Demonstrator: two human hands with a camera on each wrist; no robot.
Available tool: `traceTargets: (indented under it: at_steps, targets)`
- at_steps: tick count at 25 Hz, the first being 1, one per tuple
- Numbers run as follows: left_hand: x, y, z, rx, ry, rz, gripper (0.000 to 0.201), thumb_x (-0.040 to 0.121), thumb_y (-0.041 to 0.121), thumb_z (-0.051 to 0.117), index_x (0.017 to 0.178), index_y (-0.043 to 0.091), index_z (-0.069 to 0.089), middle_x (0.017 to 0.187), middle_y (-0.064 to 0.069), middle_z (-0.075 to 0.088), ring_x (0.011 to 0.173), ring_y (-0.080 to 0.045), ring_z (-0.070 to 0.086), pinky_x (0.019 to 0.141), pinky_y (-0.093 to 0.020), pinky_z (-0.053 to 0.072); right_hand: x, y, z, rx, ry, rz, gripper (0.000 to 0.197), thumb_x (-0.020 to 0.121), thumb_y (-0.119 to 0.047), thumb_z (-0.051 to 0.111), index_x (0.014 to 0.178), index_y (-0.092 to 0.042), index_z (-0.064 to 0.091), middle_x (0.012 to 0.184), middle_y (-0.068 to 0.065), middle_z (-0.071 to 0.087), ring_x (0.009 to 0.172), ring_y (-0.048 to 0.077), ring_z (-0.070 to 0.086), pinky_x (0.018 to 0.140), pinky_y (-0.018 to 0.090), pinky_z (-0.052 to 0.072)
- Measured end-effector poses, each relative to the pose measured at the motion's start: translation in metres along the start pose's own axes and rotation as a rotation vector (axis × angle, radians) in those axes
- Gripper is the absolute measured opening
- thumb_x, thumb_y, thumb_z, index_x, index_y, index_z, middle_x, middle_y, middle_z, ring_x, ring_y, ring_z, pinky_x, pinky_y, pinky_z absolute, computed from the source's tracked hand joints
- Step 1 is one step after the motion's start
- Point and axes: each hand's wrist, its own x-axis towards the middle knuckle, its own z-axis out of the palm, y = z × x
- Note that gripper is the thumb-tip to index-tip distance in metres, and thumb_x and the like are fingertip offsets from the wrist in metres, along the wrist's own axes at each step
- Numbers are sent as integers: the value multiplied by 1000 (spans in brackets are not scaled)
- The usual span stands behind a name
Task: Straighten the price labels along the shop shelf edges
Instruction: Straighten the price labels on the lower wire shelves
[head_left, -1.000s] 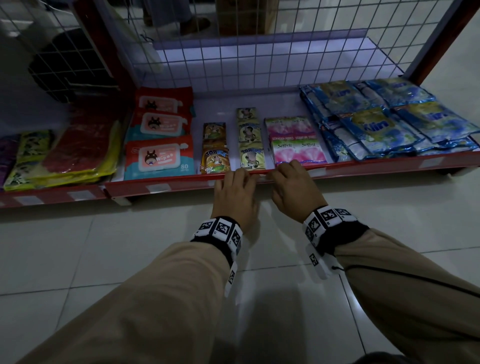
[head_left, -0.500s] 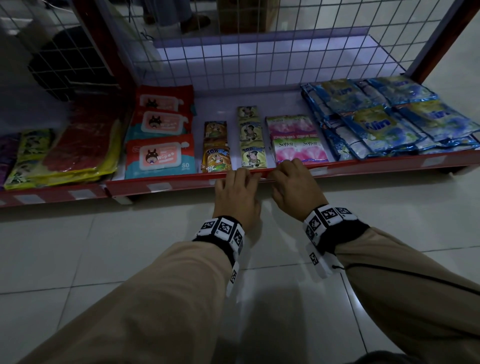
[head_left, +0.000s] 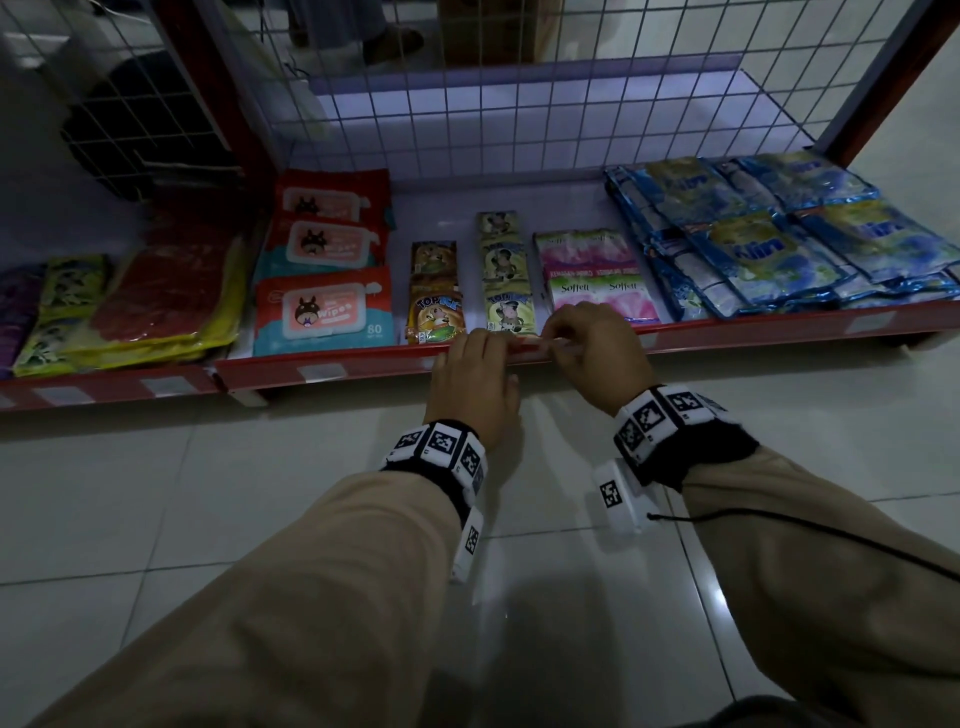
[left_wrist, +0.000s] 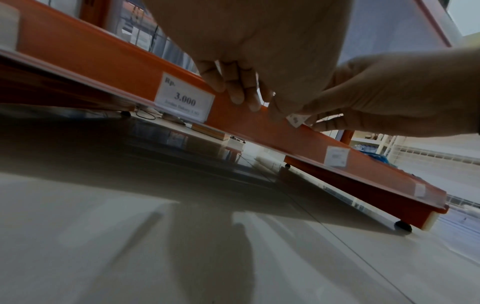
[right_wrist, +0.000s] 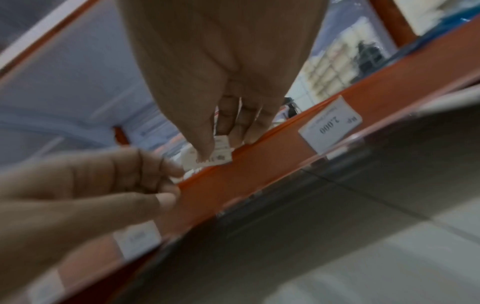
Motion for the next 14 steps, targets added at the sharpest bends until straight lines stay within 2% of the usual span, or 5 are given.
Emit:
traceTargets:
  at_steps: [4,6,8,11,14]
  targets:
    - [5,-1,-2,-235,50,-48,32,98,31,42,124,14,51,119,-7,55,113,-25,45,94,-41,39,-3,-6,0,493,73,218,22,81,-2,70,100,-6,62,78,3,60,68,12,56,69,21,50]
    - [7,-2,-3,-315,86,-47,33,99,31,38,124,14,53,119,-8,58,113,-26,46,93,-40,39,-4,-8,5,644,35,324,27,77,1,73,101,-4,60,79,4,57,69,11,55,70,20,51]
    - [6,-4,-3,-328,97,-16,35,98,33,37,117,12,58,112,-9,60,107,-27,47,89,-40,40,-5,-11,11,775,30,373,25,74,2,75,94,0,60,79,7,57,71,13,56,70,23,51]
    - [6,-9,-1,-342,116,25,30,95,30,46,103,7,62,101,-11,59,98,-27,48,82,-39,42,-5,-14,16,854,46,384,22,72,1,77,80,-9,59,71,7,58,66,14,56,63,24,50]
    - [8,-11,-1,-368,120,3,21,95,24,52,96,7,62,96,-10,58,96,-25,48,81,-40,42,-5,-11,17,886,19,391,15,78,-4,74,80,-8,60,71,10,60,61,11,57,60,21,48]
